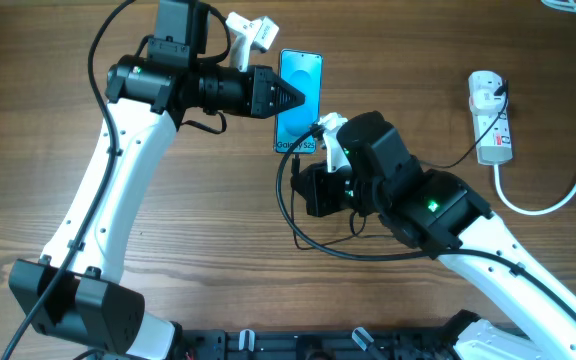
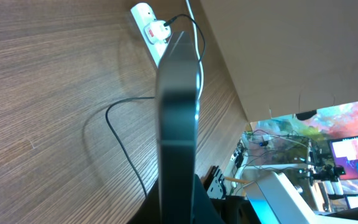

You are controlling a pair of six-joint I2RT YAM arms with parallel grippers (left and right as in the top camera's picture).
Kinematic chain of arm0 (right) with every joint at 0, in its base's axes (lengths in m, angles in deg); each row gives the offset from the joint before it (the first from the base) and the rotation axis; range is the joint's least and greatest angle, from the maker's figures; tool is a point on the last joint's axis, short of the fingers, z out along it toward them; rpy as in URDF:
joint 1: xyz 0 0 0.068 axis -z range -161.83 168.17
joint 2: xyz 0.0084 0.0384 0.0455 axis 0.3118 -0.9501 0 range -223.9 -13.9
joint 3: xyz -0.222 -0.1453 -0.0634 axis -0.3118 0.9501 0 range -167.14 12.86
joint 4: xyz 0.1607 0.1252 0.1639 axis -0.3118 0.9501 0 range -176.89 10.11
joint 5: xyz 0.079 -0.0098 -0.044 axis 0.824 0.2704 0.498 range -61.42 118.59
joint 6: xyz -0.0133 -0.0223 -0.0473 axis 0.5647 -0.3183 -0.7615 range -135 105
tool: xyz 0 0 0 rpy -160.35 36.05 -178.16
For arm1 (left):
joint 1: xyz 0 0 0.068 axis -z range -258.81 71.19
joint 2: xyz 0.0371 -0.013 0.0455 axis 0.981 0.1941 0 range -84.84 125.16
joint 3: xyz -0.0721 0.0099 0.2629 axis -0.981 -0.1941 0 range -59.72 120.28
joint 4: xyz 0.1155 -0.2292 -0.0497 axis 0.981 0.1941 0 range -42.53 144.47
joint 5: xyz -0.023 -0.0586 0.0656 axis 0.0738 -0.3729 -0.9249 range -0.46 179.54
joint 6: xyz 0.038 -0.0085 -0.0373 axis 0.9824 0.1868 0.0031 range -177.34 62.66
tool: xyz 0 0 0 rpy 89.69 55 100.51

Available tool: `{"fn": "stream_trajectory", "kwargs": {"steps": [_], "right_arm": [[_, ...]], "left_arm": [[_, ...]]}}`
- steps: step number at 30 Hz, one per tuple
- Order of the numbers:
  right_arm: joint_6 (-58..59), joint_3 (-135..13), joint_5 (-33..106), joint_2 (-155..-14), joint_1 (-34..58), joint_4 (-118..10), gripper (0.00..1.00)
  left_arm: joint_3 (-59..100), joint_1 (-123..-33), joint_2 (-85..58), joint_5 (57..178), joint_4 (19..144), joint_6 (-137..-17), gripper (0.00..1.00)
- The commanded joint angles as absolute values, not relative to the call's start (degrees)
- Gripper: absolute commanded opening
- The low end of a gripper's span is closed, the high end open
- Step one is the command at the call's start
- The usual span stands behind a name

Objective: Plug charger to phone and switch on socket

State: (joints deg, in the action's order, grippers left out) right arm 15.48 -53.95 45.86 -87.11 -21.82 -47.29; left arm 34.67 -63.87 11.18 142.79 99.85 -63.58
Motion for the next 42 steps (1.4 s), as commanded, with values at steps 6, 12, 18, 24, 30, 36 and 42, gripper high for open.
{"fn": "stream_trajectory", "kwargs": {"steps": [6,12,18,24,30,36,42], "right_arm": [[16.6,-54.8,46.6,-87.7,-22.0,-47.9,0.04],[16.5,-54.8,46.4,-88.2,-22.0,-48.7,0.04],[16.5,-54.8,46.4,-88.2,-22.0,-48.7,0.04],[16.5,-54.8,46.4,-88.2,-22.0,-48.7,0.04],[16.5,-54.8,46.6,-88.2,-22.0,-48.2,0.04],[16.4,-54.8,46.8,-88.2,-22.0,-47.0,0.04],[16.4,-54.8,46.8,-88.2,-22.0,-47.9,0.05]], "left_arm": [[35.0,-63.9,11.3,145.6,99.6,-62.1,0.04],[35.0,-63.9,11.3,145.2,99.6,-62.0,0.04],[35.0,-63.9,11.3,145.0,99.7,-60.6,0.04],[35.0,-63.9,11.3,143.3,99.6,-60.1,0.04],[35.0,-63.9,11.3,142.4,98.9,-60.6,0.04],[35.0,-64.0,11.3,142.4,97.0,-63.8,0.04],[35.0,-63.9,11.3,142.4,97.3,-63.7,0.04]]}}
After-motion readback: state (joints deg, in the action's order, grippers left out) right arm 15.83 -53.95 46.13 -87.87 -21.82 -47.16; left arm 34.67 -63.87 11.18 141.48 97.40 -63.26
